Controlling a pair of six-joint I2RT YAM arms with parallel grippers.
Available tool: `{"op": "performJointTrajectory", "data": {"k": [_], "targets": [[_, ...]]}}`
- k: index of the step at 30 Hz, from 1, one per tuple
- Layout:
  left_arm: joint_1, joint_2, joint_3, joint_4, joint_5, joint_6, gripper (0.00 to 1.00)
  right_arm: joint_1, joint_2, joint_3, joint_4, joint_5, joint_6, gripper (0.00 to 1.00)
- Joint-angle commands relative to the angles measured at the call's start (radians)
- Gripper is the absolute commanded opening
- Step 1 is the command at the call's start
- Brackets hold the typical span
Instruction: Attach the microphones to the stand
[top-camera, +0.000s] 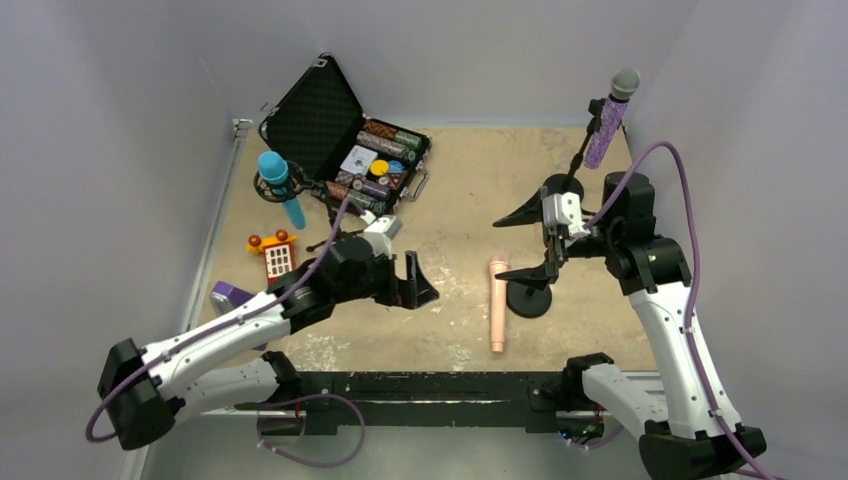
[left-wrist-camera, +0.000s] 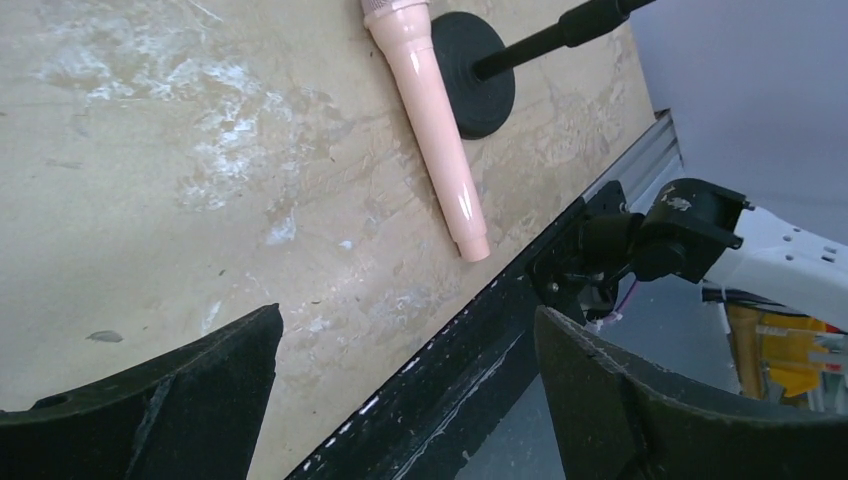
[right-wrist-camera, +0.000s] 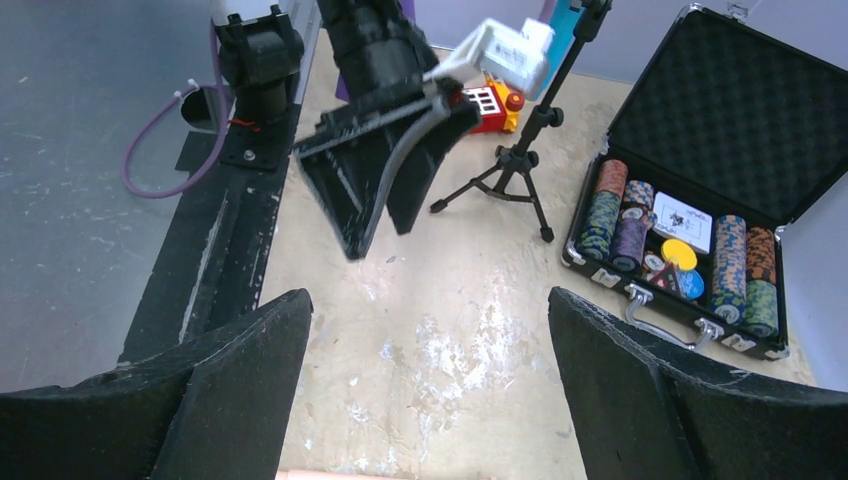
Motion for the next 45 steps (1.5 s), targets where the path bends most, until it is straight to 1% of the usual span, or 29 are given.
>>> {"op": "performJointTrajectory", "data": {"k": [1,5,6,10,13,15,17,19,21,23,27,28,32,34,45], "targets": [[-0.131,0.175,0.151,-0.028,-0.128,0.009,0.99,-0.009,-0.014,0.007,0.001,-0.036,0.007,0.92],[-0.201,0.33,0.245,-0.036,-0.152,-0.005,0.99,-0.012,-0.016,0.007,0.001,-0.037,0.006,0.92],[-0.214,0.367,0.264,-0.029,-0.175,-0.012,0.99,-0.013,-0.016,0.007,0.001,-0.037,0.006,0.92],[-0.257,0.498,0.301,0.039,-0.231,-0.072,0.96,-0.015,-0.019,0.005,0.002,-0.041,0.007,0.92],[-0.294,0.593,0.355,0.075,-0.254,-0.077,0.93,-0.017,-0.025,0.002,0.002,-0.044,0.007,0.92],[-0.319,0.657,0.418,0.039,-0.295,-0.082,0.91,-0.019,-0.028,0.0,0.002,-0.044,0.007,0.92],[-0.341,0.721,0.513,-0.05,-0.346,-0.107,0.91,-0.02,-0.031,0.0,0.002,-0.045,0.007,0.92],[-0.363,0.786,0.567,-0.13,-0.4,-0.137,0.9,-0.021,-0.034,0.0,0.002,-0.045,0.007,0.92],[-0.383,0.826,0.582,-0.148,-0.427,-0.164,0.89,-0.022,-0.036,-0.001,0.004,-0.046,0.007,0.92],[-0.398,0.863,0.603,-0.178,-0.442,-0.205,0.86,-0.024,-0.036,-0.002,0.005,-0.048,0.007,0.92],[-0.424,0.943,0.689,-0.279,-0.468,-0.233,0.84,-0.026,-0.036,-0.004,0.008,-0.053,0.009,0.92],[-0.428,0.958,0.706,-0.289,-0.474,-0.236,0.79,-0.026,-0.036,-0.004,0.009,-0.054,0.01,0.92],[-0.433,1.013,0.776,-0.329,-0.465,-0.229,0.76,-0.027,-0.039,-0.004,0.01,-0.054,0.011,0.92],[-0.434,1.027,0.789,-0.325,-0.464,-0.223,0.71,-0.028,-0.041,-0.006,0.01,-0.054,0.012,0.92],[-0.435,1.122,0.876,-0.389,-0.449,-0.235,0.7,-0.031,-0.042,-0.009,0.016,-0.06,0.016,0.92]]}}
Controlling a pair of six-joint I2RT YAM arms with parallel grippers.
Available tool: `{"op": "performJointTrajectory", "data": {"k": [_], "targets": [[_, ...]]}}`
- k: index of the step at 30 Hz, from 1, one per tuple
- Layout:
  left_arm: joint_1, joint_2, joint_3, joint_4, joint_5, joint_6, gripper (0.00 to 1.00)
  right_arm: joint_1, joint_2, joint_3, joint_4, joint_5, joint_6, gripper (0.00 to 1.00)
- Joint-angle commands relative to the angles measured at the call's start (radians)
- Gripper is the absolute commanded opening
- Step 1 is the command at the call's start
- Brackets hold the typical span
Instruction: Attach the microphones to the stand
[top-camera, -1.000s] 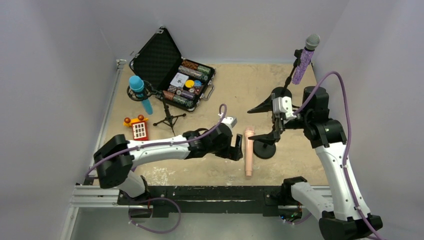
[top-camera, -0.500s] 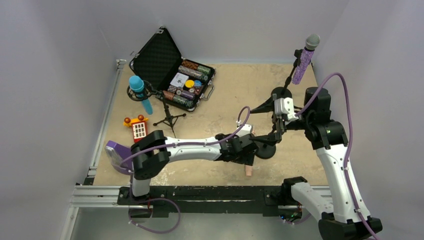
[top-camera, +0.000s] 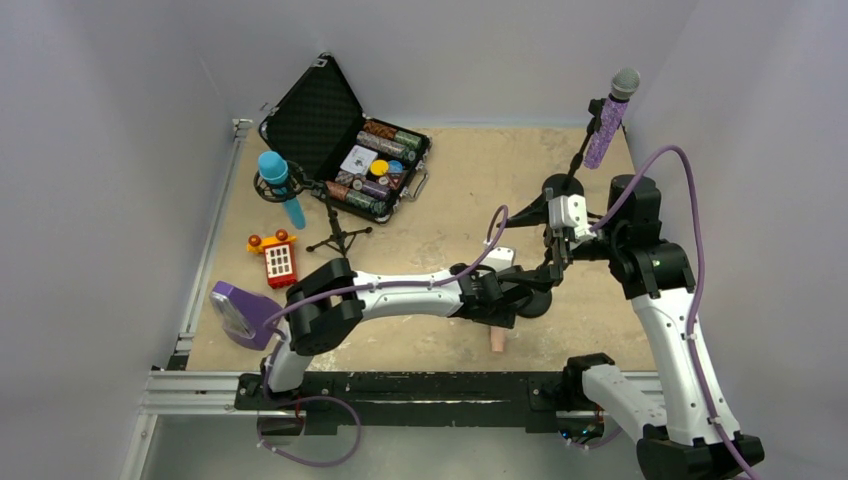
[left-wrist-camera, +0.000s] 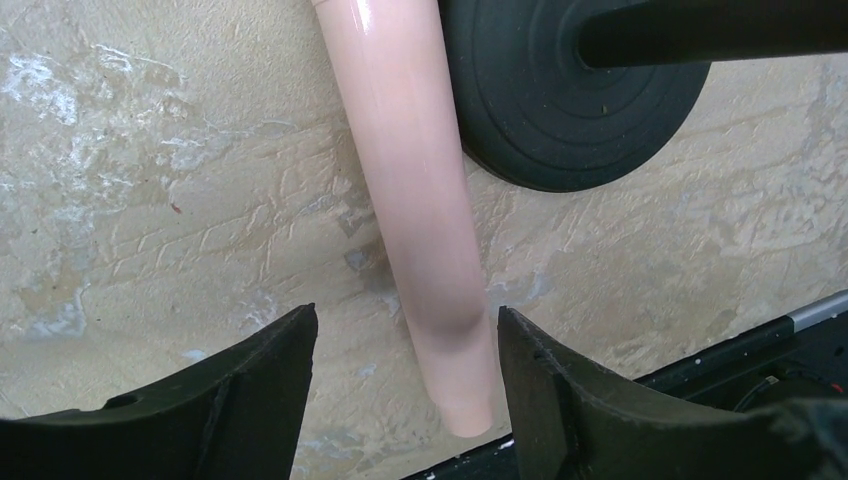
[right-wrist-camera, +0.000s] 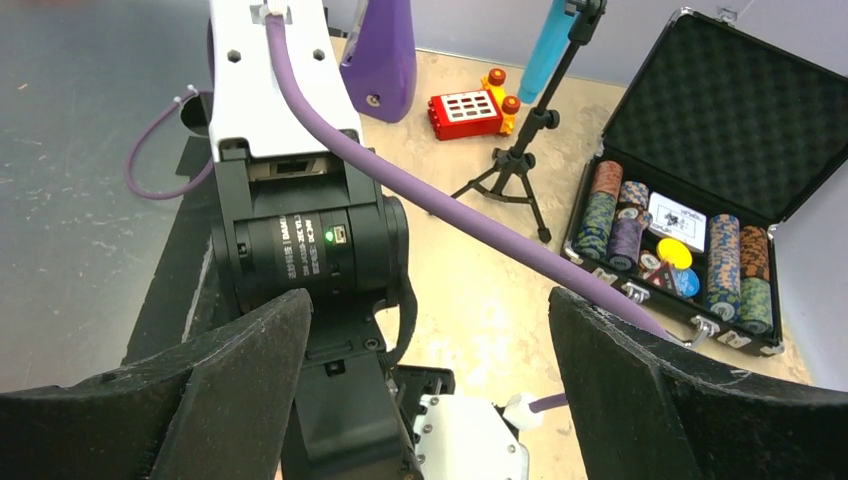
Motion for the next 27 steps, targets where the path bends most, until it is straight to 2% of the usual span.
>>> {"op": "performJointTrajectory", "data": {"k": [1,3,8,9,11,17,20,22,23,25,27], "targets": [[-0.01,0.04,0.05,-0.049,-0.004,-0.007,0.7,-0.004,-0.015,-0.003,0.019,-0.038,0.007,0.92],[-0.01,0.053,0.06,-0.049,-0.002,-0.004,0.63,-0.005,-0.015,-0.004,0.021,-0.039,0.007,0.92],[-0.01,0.103,0.091,-0.07,0.009,0.002,0.62,-0.005,-0.013,-0.004,0.022,-0.042,0.01,0.92],[-0.01,0.112,0.092,-0.072,0.01,0.002,0.57,-0.005,-0.014,-0.004,0.022,-0.042,0.012,0.92],[-0.008,0.125,0.089,-0.086,0.008,-0.001,0.55,-0.004,-0.015,-0.005,0.022,-0.044,0.012,0.92],[0.008,0.105,0.038,-0.153,-0.078,0.001,0.54,-0.005,-0.015,-0.005,0.024,-0.044,0.013,0.92],[0.021,0.074,-0.011,-0.17,-0.129,0.012,0.47,-0.005,-0.016,-0.004,0.023,-0.045,0.013,0.92],[0.031,0.048,-0.058,-0.167,-0.151,0.02,0.37,-0.005,-0.017,-0.005,0.023,-0.046,0.014,0.92],[0.038,0.036,-0.086,-0.158,-0.156,0.029,0.26,-0.005,-0.017,-0.005,0.022,-0.047,0.013,0.92],[0.059,0.017,-0.132,-0.15,-0.151,0.051,0.1,-0.004,-0.018,-0.004,0.022,-0.047,0.014,0.92],[0.082,-0.002,-0.179,-0.151,-0.143,0.073,0.0,-0.004,-0.018,-0.004,0.022,-0.047,0.014,0.92]]}}
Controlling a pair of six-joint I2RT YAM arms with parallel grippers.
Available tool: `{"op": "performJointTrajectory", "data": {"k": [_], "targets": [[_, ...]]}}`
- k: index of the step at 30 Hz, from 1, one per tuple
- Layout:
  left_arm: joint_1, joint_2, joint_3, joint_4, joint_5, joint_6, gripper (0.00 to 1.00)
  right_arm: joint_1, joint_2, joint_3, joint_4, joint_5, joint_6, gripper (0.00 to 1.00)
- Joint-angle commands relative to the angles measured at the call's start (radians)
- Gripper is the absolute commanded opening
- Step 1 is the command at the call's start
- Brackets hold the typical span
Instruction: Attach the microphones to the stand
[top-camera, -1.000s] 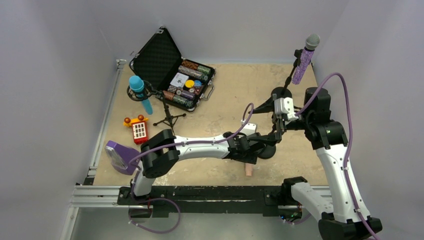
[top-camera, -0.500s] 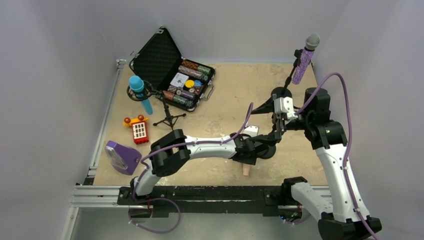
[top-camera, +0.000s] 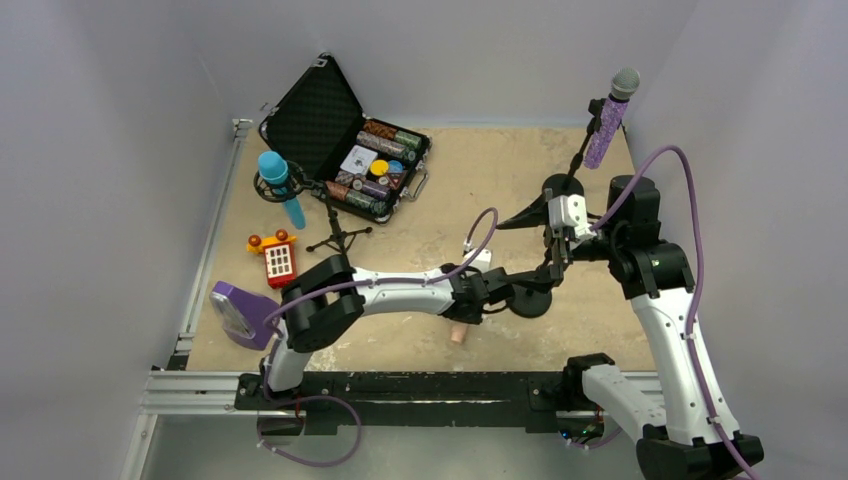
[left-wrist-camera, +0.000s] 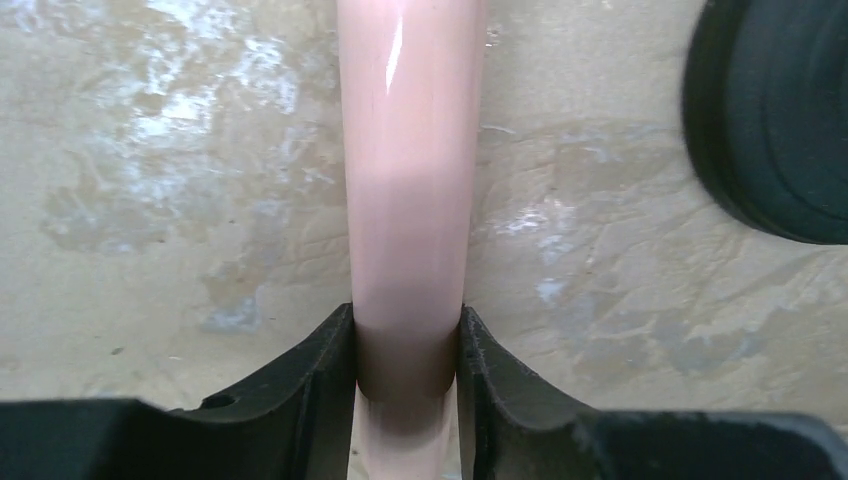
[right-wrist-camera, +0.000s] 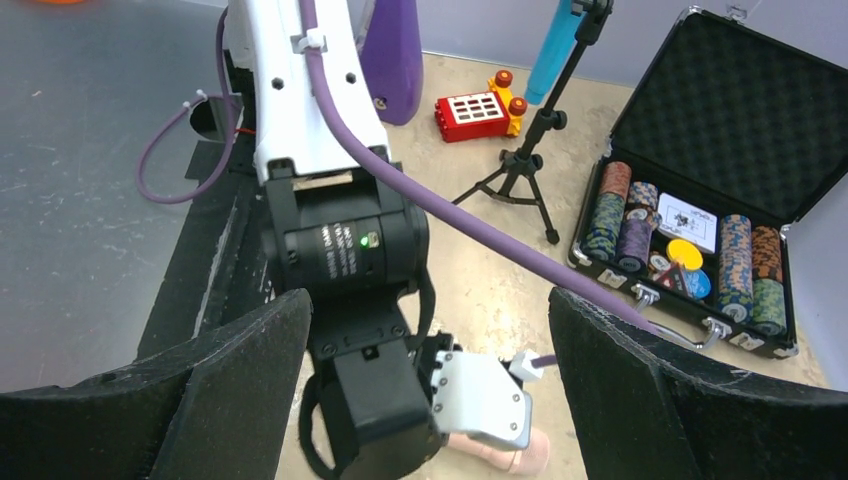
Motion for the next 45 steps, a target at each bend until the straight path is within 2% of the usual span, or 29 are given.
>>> {"op": "performJointTrajectory", "data": {"k": [1,6,12,20,23,26,30,36,38,45], "targets": [[0.056,-0.033,-0.125,-0.077,-0.037,0.077,0.0,-0.002,-0.017,0.005,0.021,-0.038,0.002,0.92],[0.079,-0.226,-0.283,-0.028,-0.104,0.173,0.0,-0.001,-0.012,0.01,0.017,-0.039,0.005,0.92],[0.082,-0.566,-0.479,0.165,-0.115,0.4,0.0,0.0,0.007,0.037,0.007,-0.051,0.012,0.92],[0.104,-0.953,-0.583,0.333,-0.1,0.624,0.0,0.0,0.029,0.13,-0.043,-0.052,0.025,0.92],[0.109,-1.06,-0.593,0.405,-0.071,0.691,0.0,0.0,0.045,0.184,-0.033,-0.064,0.091,0.92],[0.113,-1.144,-0.597,0.5,-0.023,0.753,0.0,-0.001,0.061,0.223,0.055,-0.054,0.283,0.91],[0.114,-1.17,-0.573,0.635,0.06,0.81,0.0,-0.001,0.077,0.247,0.274,-0.011,0.607,0.91],[0.114,-1.069,-0.433,0.743,0.167,0.813,0.0,0.0,0.102,0.202,0.635,-0.007,1.093,0.92],[0.114,-1.017,-0.39,0.766,0.214,0.805,0.0,0.004,0.111,0.196,0.679,0.023,1.14,0.92],[0.114,-0.873,-0.252,0.808,0.324,0.767,0.0,0.016,0.123,0.181,0.651,0.157,1.115,0.91]]}}
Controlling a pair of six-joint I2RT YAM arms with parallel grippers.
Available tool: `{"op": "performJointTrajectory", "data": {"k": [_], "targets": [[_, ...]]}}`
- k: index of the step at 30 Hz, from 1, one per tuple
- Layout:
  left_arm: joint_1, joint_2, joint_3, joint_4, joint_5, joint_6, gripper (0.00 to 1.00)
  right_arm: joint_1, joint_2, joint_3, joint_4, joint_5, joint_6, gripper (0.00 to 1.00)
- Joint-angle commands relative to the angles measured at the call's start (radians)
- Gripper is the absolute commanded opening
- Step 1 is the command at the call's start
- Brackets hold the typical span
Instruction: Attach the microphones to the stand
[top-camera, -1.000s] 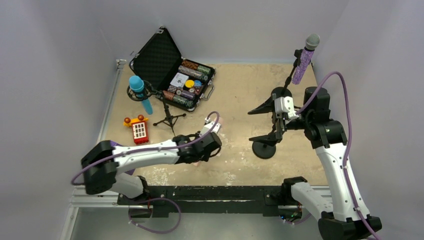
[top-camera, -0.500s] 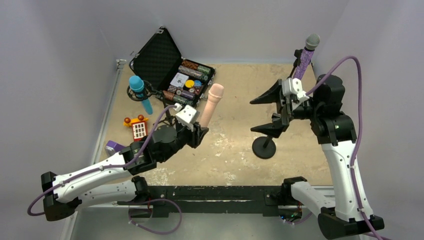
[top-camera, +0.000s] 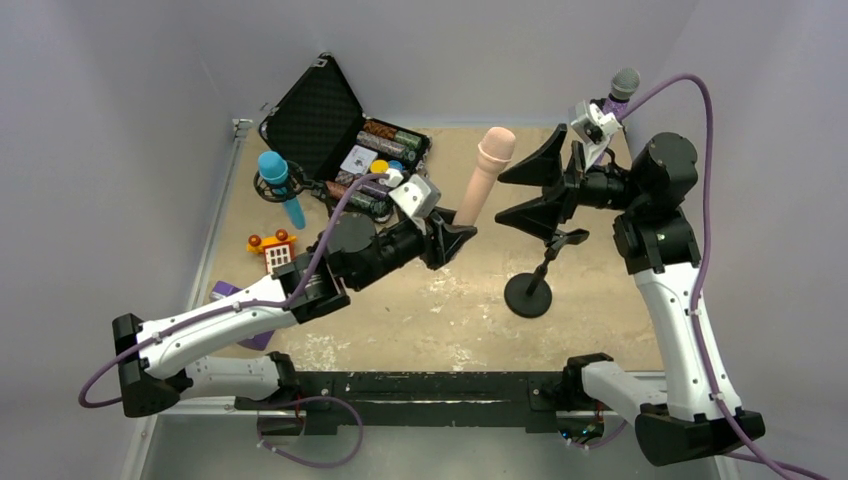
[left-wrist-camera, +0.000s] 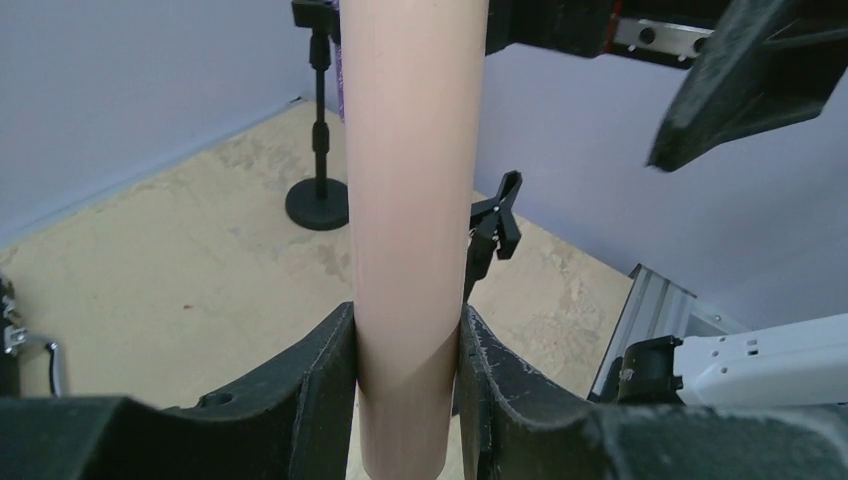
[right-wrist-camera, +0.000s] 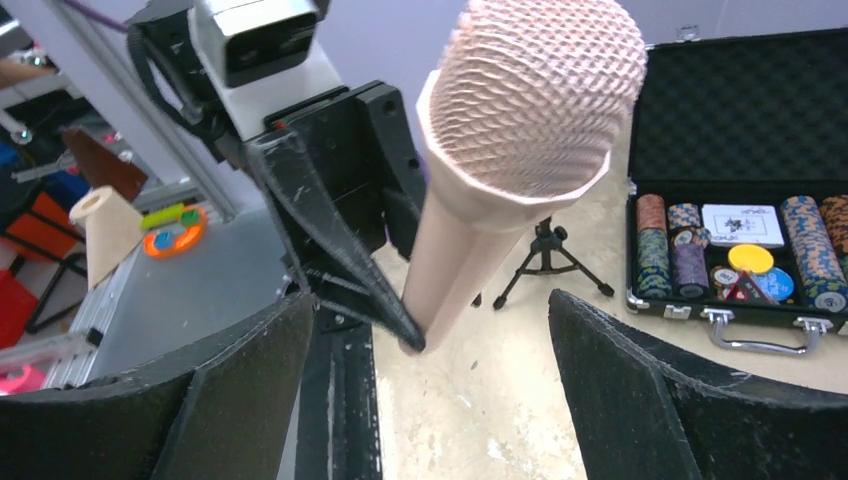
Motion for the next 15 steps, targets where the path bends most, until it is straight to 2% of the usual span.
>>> {"op": "performJointTrajectory", "data": {"k": [1,5,10,12,14,15], "targets": [[0.004,0.053,0.093,0.103,0.105,-0.016,0.0,0.016,-0.005,-0.018,0.069,0.097,0.071,0.91],[0.004,0.095,0.125,0.107,0.142,-0.043,0.0,0.036,0.006,-0.023,0.077,0.123,0.079,0.87],[0.004,0.126,0.142,0.113,0.159,-0.07,0.0,0.057,0.01,-0.047,0.139,0.12,0.114,0.76],[0.004,0.129,0.141,0.115,0.159,-0.078,0.0,0.057,0.01,-0.066,0.171,0.11,0.144,0.62],[0.004,0.127,0.14,0.114,0.159,-0.083,0.0,0.057,0.007,-0.082,0.2,0.104,0.157,0.28],[0.004,0.126,0.139,0.112,0.159,-0.085,0.0,0.057,0.005,-0.086,0.205,0.105,0.159,0.15]]}}
